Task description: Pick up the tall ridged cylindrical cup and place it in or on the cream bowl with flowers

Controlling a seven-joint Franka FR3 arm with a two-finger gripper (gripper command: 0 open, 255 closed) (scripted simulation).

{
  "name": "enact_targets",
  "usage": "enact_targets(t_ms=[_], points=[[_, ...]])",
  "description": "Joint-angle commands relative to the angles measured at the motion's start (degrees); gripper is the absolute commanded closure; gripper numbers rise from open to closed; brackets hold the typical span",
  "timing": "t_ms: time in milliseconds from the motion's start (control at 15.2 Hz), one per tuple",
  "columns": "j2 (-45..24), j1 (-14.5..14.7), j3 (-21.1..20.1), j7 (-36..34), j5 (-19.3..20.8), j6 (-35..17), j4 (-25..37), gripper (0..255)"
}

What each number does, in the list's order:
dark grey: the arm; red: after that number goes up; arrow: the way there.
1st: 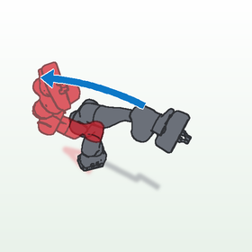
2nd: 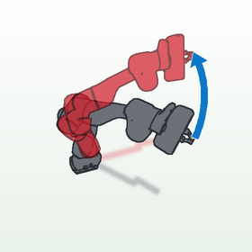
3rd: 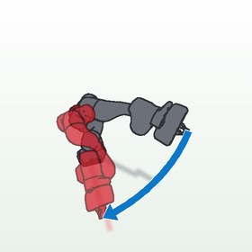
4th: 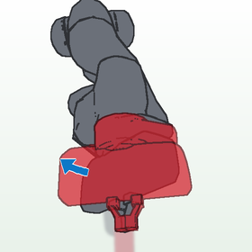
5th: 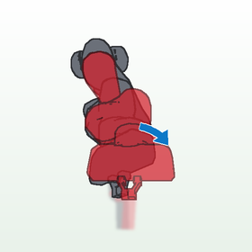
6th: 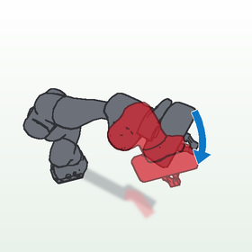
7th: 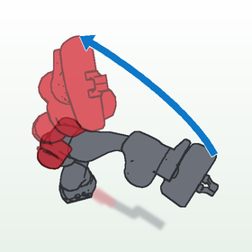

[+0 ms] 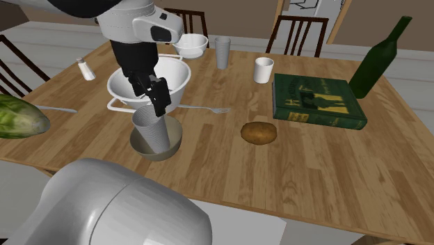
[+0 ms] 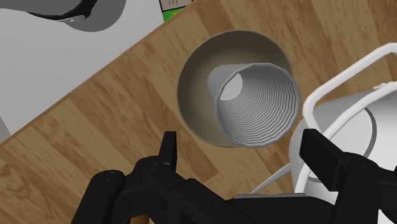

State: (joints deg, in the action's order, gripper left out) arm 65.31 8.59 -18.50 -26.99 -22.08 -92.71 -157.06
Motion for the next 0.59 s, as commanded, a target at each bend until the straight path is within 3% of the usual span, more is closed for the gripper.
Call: enact_targets(t_ms=[0,528], points=[[-1.2,-0.8,1.3,0.0,1.4,2.6,3.8,0],[-1.7,-1.1,1.9,0.0,1.9,3.8,5.4,0]])
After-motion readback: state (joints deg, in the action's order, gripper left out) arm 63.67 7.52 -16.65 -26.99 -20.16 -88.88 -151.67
